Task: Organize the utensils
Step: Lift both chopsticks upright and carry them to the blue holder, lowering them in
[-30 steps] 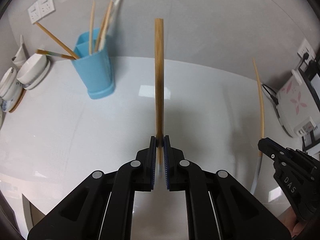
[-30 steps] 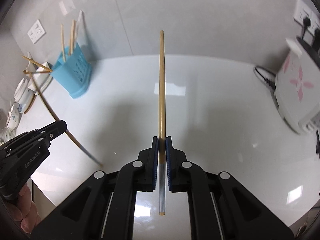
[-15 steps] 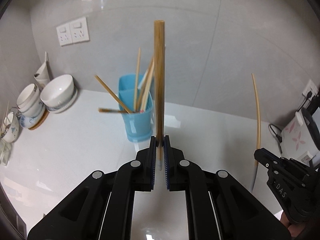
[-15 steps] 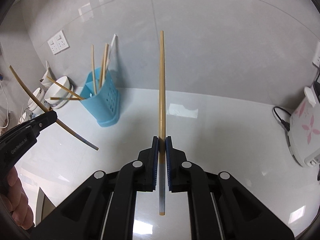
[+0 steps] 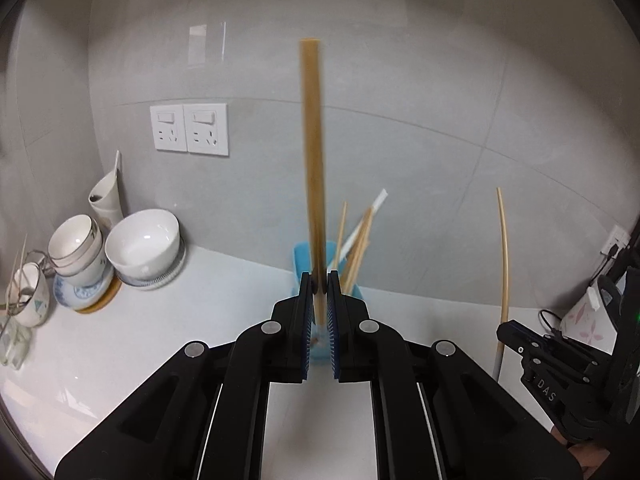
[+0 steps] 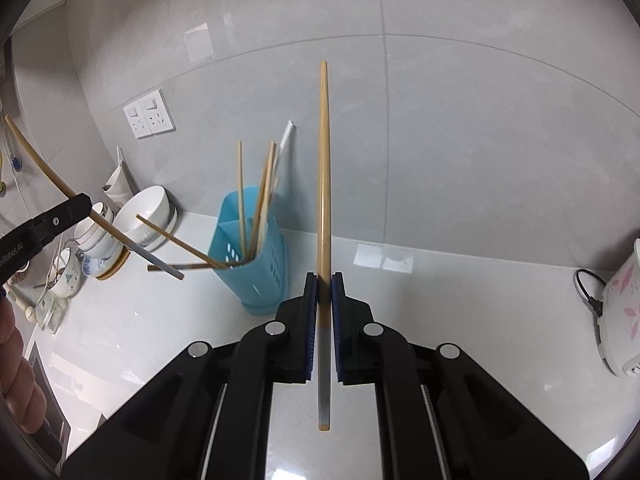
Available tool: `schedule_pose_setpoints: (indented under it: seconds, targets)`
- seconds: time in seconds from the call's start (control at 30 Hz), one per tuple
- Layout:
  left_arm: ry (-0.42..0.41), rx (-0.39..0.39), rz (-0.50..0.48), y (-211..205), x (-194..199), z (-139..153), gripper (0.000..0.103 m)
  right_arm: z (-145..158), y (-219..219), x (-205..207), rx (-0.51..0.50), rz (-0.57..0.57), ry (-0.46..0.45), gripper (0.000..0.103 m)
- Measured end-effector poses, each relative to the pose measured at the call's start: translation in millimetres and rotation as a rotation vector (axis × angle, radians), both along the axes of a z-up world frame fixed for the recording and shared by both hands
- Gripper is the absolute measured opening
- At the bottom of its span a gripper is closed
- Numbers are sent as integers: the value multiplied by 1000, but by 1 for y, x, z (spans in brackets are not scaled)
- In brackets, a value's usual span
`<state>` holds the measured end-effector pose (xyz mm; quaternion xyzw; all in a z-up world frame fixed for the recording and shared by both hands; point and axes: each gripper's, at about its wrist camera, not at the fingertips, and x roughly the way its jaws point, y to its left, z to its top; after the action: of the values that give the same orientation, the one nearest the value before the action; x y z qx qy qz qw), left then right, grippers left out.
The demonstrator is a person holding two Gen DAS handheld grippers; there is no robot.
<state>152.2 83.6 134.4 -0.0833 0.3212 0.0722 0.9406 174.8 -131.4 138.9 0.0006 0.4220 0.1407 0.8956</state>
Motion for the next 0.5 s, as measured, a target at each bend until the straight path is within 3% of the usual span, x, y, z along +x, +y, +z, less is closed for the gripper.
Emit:
schedule_pose_setpoints:
  seconds: [0.33,0.5]
  targets:
    - [48,-143,-70,63,31,29,6,6,38,26,12,-15,-32,7]
    - [27,-106,-89,75,44,51,6,8,56,41,23,-24,-46,7]
